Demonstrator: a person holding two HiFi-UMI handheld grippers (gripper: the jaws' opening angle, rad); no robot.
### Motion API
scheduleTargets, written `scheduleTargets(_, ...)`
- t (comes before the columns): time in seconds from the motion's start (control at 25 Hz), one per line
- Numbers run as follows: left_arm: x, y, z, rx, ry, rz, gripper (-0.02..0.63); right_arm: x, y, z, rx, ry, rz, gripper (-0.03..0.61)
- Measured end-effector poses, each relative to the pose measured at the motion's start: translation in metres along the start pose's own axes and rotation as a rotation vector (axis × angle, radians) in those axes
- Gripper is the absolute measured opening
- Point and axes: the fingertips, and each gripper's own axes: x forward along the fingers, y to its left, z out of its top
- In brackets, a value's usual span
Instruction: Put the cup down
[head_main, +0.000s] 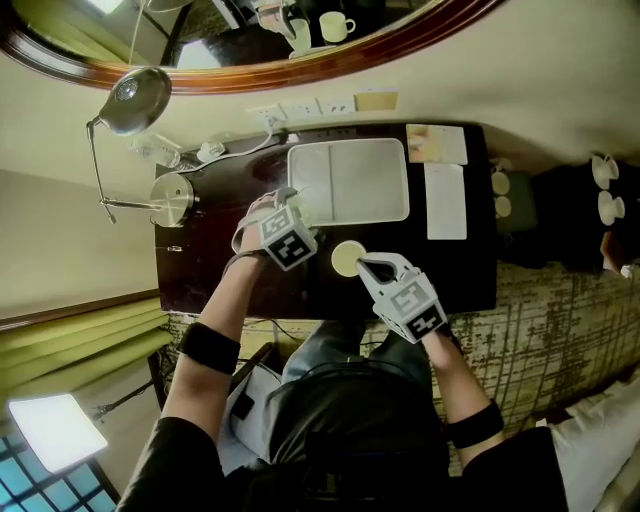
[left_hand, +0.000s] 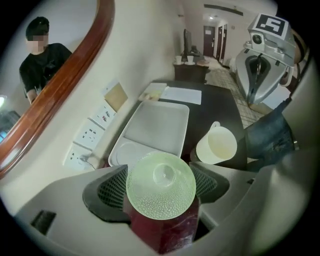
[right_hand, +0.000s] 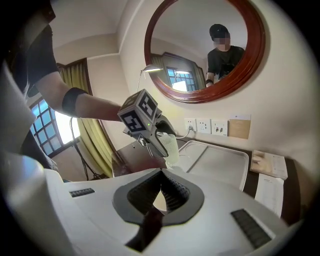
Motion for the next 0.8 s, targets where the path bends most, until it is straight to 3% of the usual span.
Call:
scheduleTargets(0.36,0.024,0.017,0.017,0.05,0.003,-0.035,0.387,-0.004,-0.004,-0.005,0.028,0.005,-0.017,0.002)
scheduleTargets(0.8,0.042,0.022,0.023,0.034,0.006,-0.063,0.387,-0.003,-0.016,0.006,0.017,-0.006,-0.018,0.002)
